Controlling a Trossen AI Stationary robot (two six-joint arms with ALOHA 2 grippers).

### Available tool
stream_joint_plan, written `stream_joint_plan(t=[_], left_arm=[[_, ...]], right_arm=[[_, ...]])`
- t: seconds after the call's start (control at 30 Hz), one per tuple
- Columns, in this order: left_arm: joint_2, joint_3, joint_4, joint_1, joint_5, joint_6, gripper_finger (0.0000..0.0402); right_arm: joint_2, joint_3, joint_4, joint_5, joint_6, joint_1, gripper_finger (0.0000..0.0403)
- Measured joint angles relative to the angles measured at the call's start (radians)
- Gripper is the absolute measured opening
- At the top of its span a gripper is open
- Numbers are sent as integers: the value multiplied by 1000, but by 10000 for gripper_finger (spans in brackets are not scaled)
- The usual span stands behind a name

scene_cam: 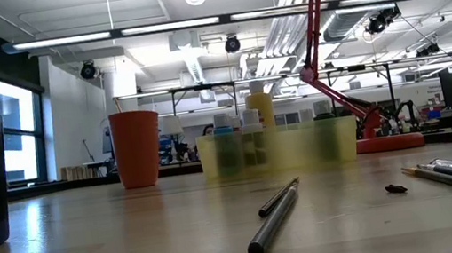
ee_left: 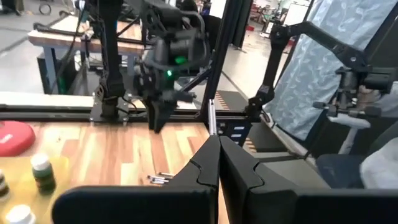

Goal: Pick & Place Paint Supplies
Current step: Put the silver paintbrush into the orange cup

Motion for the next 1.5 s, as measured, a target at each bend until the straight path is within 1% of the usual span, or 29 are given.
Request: stream_joint_plan(t=[0.17,0.3,0.47,0.6,0.73,0.87,1.1,1.27,1.5], left_arm=[[0,0,1,0,-19,63,1],[0,0,1,0,-33,65,1],[0,0,1,0,-81,55,1],[0,0,1,0,-90,57,1],[0,0,1,0,-90,89,1],[0,0,1,0,-90,146,1],[0,0,-7,0,-93,207,1],[0,0,-19,0,-97,257,1],[0,0,-22,0,-96,246,1]], right_arm=[[58,0,-19,-75,86,-5,110],[109,0,-65,-157,173,-4,110],[176,0,-122,-223,254,5,110],[218,0,-116,-224,260,4,110],[251,0,-84,-223,340,2,110],[275,0,-38,-220,386,2,110],[314,0,-25,-217,517,-2,110],[352,0,28,-218,527,-4,110],[397,0,41,-230,523,-4,110]])
